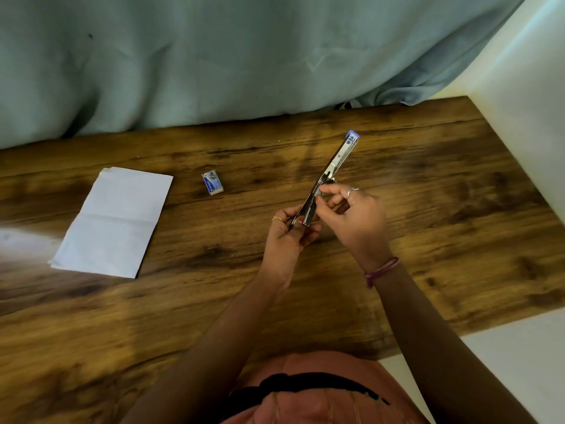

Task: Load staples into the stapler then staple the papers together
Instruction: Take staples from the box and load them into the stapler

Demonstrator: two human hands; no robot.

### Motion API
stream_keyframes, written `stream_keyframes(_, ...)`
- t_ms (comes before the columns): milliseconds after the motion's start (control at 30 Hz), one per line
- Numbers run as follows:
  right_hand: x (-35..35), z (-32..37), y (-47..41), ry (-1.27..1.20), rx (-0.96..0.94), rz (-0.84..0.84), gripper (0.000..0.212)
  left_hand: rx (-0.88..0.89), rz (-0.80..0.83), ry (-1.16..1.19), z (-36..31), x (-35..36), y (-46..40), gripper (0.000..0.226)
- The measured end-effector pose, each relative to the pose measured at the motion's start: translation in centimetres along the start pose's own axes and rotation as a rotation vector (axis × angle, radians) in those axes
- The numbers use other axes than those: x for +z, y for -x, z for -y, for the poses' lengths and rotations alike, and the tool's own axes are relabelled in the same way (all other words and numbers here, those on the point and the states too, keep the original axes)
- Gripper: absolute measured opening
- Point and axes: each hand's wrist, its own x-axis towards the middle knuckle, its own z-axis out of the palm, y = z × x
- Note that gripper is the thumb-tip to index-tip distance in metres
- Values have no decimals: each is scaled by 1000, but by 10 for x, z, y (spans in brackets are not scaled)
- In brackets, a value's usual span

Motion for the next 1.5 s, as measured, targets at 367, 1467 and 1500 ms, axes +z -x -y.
stream_keyframes(367,-5,1,0,-102,-68,6,16,9,4,40,-6,1,1,25)
stream_keyframes(1467,-6,11,2,18,103,64,21,-7,23,7,-2,-1,4,26)
stream_keyframes(1500,-6,11,2,8,102,79,21,-10,23,9,-3,-2,4,26)
